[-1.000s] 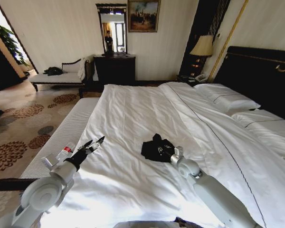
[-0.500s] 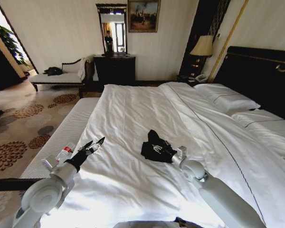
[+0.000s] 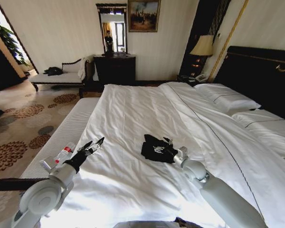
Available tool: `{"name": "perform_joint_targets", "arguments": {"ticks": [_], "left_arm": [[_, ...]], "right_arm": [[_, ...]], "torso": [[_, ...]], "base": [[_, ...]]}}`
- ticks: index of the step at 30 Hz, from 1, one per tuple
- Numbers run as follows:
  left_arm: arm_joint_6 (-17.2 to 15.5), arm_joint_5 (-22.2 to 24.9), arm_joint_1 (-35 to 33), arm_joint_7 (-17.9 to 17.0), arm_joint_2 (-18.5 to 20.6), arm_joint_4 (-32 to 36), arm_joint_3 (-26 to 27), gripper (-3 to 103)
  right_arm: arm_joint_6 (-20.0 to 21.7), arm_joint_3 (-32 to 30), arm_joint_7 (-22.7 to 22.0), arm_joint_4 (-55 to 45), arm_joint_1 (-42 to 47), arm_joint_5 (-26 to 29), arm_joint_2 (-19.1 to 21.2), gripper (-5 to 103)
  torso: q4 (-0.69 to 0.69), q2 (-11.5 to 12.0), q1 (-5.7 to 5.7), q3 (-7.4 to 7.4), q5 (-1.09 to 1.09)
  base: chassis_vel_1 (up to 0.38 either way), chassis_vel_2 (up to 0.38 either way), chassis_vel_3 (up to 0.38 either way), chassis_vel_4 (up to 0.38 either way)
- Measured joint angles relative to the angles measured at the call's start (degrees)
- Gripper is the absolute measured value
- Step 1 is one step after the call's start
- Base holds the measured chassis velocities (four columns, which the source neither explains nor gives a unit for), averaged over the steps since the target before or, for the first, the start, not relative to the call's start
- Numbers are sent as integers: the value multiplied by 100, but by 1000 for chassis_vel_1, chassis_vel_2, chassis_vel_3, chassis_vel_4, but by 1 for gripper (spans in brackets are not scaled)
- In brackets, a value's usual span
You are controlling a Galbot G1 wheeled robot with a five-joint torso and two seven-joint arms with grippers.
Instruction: Fold the clothes on the bed.
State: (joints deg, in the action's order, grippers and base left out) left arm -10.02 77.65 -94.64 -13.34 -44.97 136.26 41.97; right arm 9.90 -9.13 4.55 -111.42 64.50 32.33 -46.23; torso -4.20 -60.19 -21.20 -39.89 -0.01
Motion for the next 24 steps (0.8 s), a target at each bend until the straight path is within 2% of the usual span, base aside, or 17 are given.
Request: {"name": "perform_joint_targets", "arguments": {"ticks": [4,5,7,11,15,16,20,21,24], "left_arm": [[-3,-7,-5,-14,-15,12,-6,100],[-3,-7,-5,-14,-15,12,-6,100],[-2,-67,-64,-16,-102,13,46,100],[-6,-287,-150,-33,-277,-44,55,100],[-19,-607,-387,8,-614,-119,-26,100],[-19,-607,-387,8,-614,-119,-26,100],[98,-1228,-713,168,-922,-114,-180,100],[98,-1228,-713,168,-922,-114,-180,100],[157,-1450,-887,205,-1072,-21,-232,100]], "right_arm": [[-105,-251,-327,-15,95,628,-46,100],[-105,-251,-327,-15,95,628,-46,100],[-178,-510,-618,-58,271,775,-89,100],[-307,-1135,-813,-61,802,518,-190,100],[-587,-2203,-811,-137,1724,162,-378,100],[-587,-2203,-811,-137,1724,162,-378,100],[-745,-3193,-748,-704,2599,24,-772,100],[-745,-3193,-748,-704,2599,24,-772,100],[-968,-3617,-636,-1036,3143,-193,-1123,100]], "torso": [[1,1,-1,0,1],[1,1,-1,0,1],[2,1,-1,0,2],[1,0,0,0,1],[0,0,0,0,2],[0,0,0,0,2],[2,0,0,0,0],[2,0,0,0,0],[0,0,1,1,-1]], "base": [[0,0,0,0],[0,0,0,0],[0,0,0,0],[0,0,0,0],[0,0,0,0],[0,0,0,0],[0,0,0,0],[0,0,0,0],[0,0,0,0]]}}
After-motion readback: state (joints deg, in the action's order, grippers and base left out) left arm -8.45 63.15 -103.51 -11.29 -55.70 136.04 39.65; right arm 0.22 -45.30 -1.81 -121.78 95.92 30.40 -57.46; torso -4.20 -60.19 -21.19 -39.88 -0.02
